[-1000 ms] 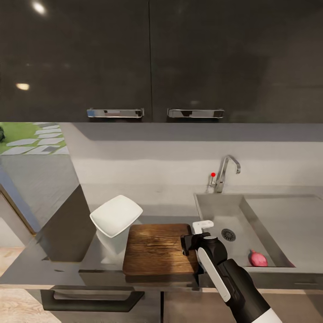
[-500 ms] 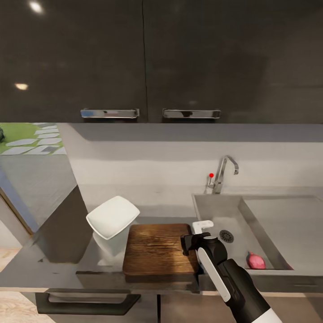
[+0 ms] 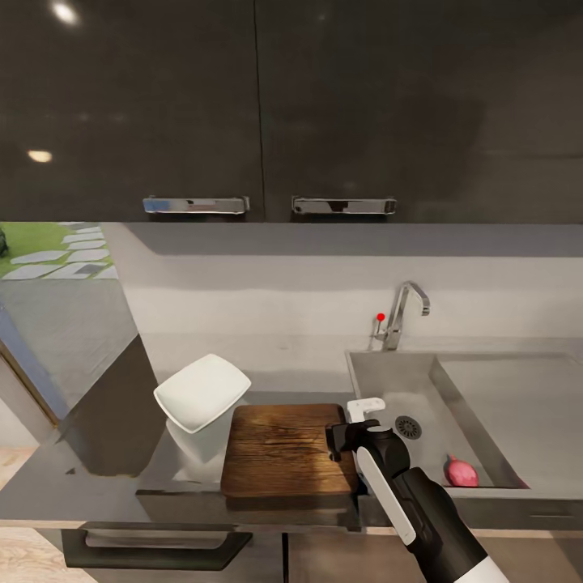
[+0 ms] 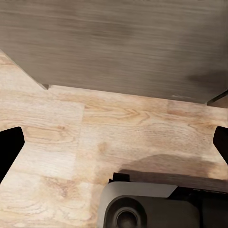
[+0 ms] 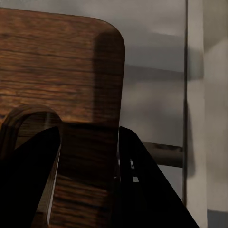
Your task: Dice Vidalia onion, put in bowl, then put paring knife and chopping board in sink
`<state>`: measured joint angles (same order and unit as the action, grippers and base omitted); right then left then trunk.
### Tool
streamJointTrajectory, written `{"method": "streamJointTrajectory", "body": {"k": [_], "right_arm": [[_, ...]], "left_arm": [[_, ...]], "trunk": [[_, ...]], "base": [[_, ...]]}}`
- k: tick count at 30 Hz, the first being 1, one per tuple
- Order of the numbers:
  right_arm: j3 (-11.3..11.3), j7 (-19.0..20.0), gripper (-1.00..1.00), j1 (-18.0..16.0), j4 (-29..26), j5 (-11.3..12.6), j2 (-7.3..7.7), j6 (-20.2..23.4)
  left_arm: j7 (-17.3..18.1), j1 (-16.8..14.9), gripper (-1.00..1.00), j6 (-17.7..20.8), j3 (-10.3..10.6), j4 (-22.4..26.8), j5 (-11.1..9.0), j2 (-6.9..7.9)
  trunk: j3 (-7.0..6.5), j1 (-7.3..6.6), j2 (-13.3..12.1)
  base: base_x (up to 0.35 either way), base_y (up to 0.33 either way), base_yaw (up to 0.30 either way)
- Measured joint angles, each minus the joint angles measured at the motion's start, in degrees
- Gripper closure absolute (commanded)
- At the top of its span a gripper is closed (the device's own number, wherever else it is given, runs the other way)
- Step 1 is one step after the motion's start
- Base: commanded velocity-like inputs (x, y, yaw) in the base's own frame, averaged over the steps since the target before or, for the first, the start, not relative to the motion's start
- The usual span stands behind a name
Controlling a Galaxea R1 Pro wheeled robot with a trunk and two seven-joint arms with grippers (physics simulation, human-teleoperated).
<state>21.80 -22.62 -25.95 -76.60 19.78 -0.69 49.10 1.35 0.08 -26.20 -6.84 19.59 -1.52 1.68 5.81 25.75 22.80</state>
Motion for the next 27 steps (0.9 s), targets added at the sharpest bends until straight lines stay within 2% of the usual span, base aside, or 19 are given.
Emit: {"method": "streamJointTrajectory", "body": {"k": [18, 19, 27], "right_arm": [[0.01, -0.07, 1.0, 0.0, 0.0, 0.0, -0.02, -0.02], [0.01, -0.08, -1.0, 0.0, 0.0, -0.01, -0.02, -0.04], [-0.08, -0.07, -1.0, 0.0, 0.0, 0.02, -0.02, -0.01]], "left_arm": [[0.0, 0.0, -1.0, 0.02, 0.0, -0.02, 0.0, 0.0], [0.0, 0.0, -1.0, 0.03, 0.0, -0.04, 0.0, 0.0], [0.0, 0.0, -1.0, 0.02, 0.0, -0.04, 0.0, 0.0]], "trunk": [[0.0, 0.0, 0.0], [0.0, 0.0, 0.0], [0.0, 0.0, 0.0]], "base": [[0.0, 0.0, 0.0], [0.0, 0.0, 0.0], [0.0, 0.0, 0.0]]}}
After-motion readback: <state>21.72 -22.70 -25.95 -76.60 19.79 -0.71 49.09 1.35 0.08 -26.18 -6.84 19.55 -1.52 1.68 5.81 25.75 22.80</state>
